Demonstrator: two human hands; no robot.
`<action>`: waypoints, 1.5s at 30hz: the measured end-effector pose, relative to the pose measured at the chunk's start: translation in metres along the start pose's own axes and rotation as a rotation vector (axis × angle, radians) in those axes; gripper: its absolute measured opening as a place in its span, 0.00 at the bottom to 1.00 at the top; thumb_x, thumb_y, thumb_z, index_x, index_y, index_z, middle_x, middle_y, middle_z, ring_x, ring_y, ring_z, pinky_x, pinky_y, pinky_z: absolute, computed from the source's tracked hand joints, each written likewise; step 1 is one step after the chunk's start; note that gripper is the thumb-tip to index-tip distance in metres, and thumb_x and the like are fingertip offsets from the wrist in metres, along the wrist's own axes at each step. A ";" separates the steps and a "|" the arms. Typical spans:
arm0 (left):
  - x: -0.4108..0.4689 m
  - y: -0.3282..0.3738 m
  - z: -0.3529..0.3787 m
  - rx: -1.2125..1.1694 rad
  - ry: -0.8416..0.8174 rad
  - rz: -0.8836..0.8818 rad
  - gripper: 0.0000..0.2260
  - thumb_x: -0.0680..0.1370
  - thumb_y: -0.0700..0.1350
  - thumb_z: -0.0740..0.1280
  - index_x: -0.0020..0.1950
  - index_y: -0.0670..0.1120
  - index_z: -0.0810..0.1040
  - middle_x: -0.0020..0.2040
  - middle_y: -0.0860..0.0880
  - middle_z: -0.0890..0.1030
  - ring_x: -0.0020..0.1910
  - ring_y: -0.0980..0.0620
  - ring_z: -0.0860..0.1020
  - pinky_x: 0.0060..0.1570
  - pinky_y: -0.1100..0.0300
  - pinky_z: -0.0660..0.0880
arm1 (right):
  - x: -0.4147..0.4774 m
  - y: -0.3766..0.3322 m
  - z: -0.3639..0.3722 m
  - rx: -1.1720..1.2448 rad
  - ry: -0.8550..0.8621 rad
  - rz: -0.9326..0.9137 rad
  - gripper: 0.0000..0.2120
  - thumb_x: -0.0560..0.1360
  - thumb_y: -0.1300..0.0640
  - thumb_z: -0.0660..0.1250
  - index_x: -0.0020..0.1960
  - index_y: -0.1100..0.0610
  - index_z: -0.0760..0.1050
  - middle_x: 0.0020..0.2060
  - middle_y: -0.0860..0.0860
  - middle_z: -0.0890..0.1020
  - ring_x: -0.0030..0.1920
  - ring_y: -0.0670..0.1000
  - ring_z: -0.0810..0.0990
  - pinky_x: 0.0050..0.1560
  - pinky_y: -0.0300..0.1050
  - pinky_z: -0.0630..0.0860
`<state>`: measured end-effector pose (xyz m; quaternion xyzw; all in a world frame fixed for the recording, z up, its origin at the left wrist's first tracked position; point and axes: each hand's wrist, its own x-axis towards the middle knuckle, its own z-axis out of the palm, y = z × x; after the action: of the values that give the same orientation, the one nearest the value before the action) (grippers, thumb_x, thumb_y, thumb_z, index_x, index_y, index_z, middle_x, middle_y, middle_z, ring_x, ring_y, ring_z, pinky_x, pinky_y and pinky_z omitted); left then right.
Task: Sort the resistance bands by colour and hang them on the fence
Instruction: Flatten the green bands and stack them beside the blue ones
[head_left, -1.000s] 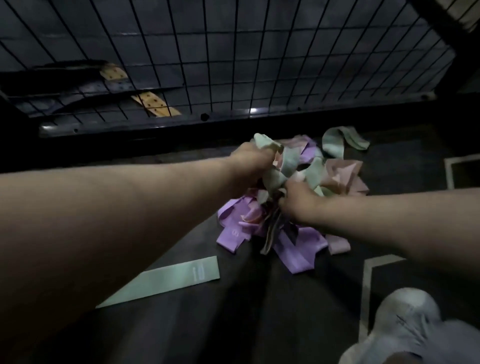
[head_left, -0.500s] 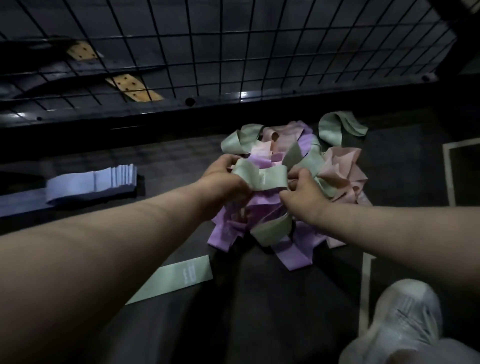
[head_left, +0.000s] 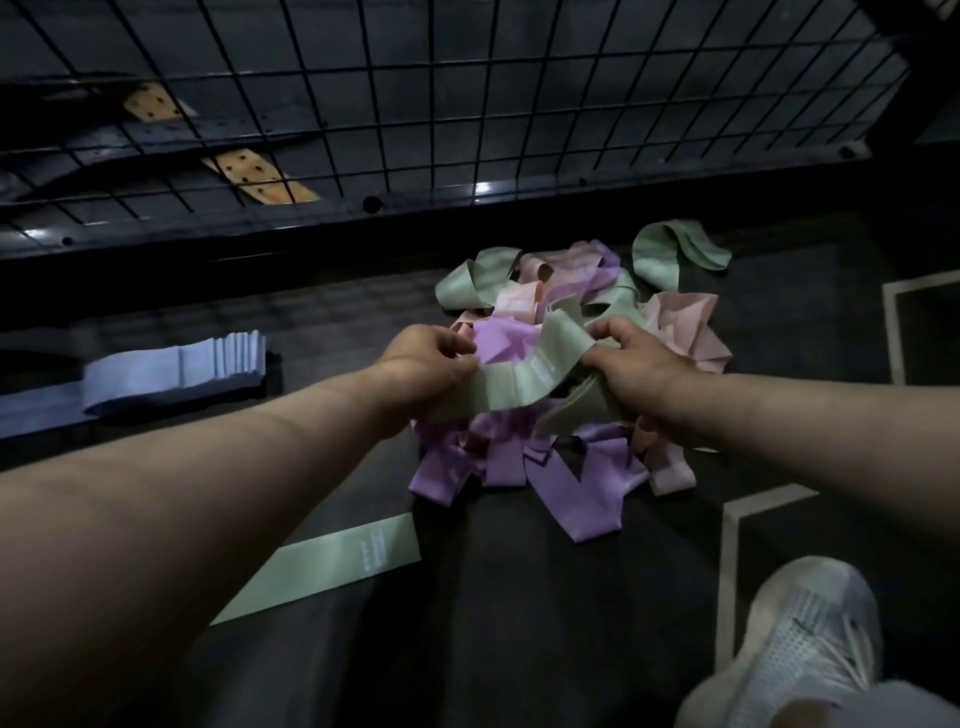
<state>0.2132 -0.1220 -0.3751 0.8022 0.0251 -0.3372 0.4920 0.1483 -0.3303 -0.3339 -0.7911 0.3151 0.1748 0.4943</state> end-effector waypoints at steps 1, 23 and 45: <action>0.001 -0.001 0.000 0.027 -0.005 0.001 0.12 0.80 0.40 0.67 0.63 0.45 0.79 0.56 0.45 0.81 0.48 0.51 0.79 0.44 0.61 0.79 | -0.001 -0.001 0.000 0.018 -0.024 0.012 0.10 0.80 0.61 0.63 0.59 0.52 0.73 0.44 0.55 0.81 0.32 0.51 0.82 0.22 0.34 0.70; 0.003 0.043 0.000 -0.676 -0.101 -0.139 0.07 0.73 0.46 0.64 0.41 0.43 0.77 0.36 0.45 0.77 0.30 0.48 0.75 0.36 0.57 0.72 | 0.011 0.017 0.023 -0.304 -0.072 -0.069 0.11 0.76 0.56 0.71 0.53 0.53 0.69 0.38 0.49 0.75 0.40 0.49 0.76 0.30 0.29 0.68; -0.008 0.091 -0.029 -0.947 -0.129 0.128 0.15 0.77 0.47 0.58 0.56 0.41 0.78 0.50 0.42 0.79 0.42 0.46 0.80 0.41 0.57 0.76 | -0.011 0.041 -0.013 -0.397 -0.179 -0.075 0.12 0.72 0.49 0.63 0.41 0.57 0.78 0.36 0.53 0.80 0.39 0.53 0.79 0.39 0.47 0.72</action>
<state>0.2563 -0.1433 -0.2918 0.4674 0.0960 -0.3069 0.8235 0.1121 -0.3512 -0.3492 -0.8655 0.1995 0.2845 0.3608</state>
